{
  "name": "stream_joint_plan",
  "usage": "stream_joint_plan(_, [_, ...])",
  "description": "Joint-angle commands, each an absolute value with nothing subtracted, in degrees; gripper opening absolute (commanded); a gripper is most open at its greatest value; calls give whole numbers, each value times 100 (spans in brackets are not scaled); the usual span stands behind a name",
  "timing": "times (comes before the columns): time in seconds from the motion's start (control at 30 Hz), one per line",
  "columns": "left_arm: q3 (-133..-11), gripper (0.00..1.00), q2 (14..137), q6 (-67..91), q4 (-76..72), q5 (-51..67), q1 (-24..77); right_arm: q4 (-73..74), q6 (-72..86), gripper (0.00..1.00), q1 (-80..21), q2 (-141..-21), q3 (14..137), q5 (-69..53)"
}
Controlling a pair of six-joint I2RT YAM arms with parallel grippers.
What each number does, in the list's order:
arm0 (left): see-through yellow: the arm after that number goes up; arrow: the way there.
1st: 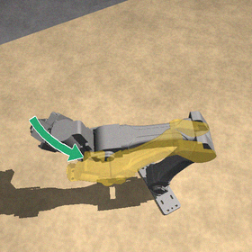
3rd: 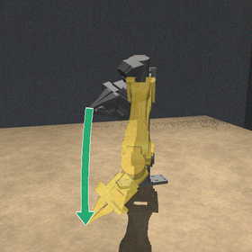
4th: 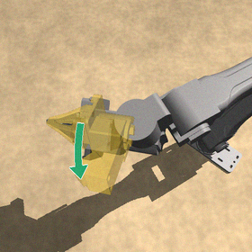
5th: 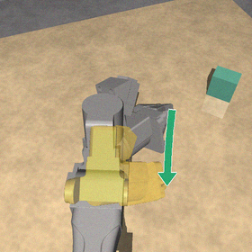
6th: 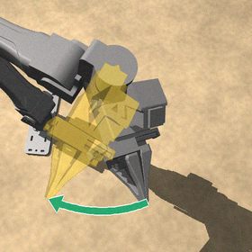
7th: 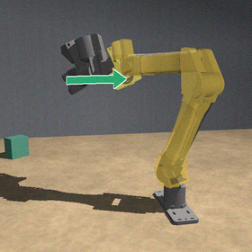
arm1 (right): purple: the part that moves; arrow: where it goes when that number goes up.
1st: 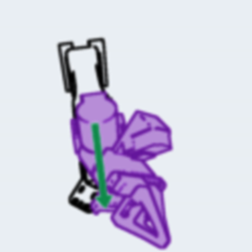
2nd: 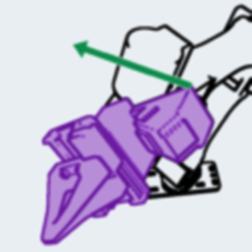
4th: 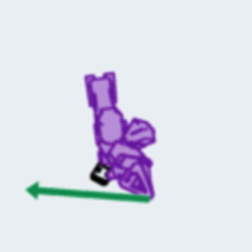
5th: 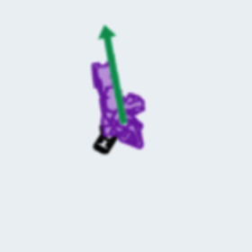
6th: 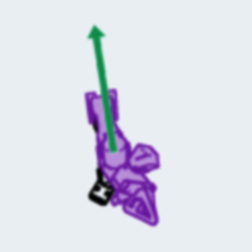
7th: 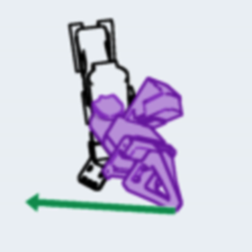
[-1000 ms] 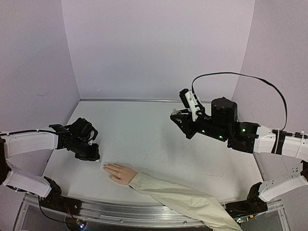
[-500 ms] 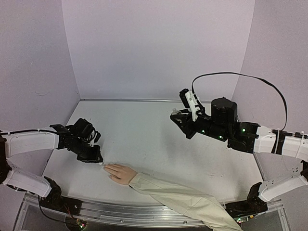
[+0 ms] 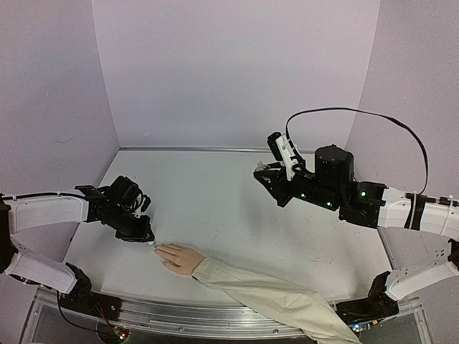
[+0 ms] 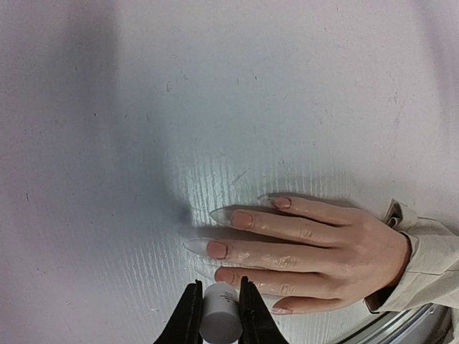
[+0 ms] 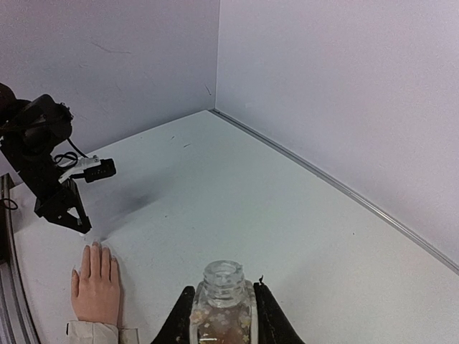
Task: Paint the nails
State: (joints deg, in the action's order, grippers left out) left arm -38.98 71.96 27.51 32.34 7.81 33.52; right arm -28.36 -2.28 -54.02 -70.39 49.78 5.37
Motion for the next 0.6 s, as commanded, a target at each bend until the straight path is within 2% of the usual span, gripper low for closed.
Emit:
stream_joint_plan(0.0, [-3982,0,6953,2846,3050,738,3334,-3210,-167,0,-5404,-6961,5238,523])
stream_joint_plan(0.57, [-3996,0,7272,2812,2917,719,3337,-3213,-170,0,-5405,-6939,5256,527])
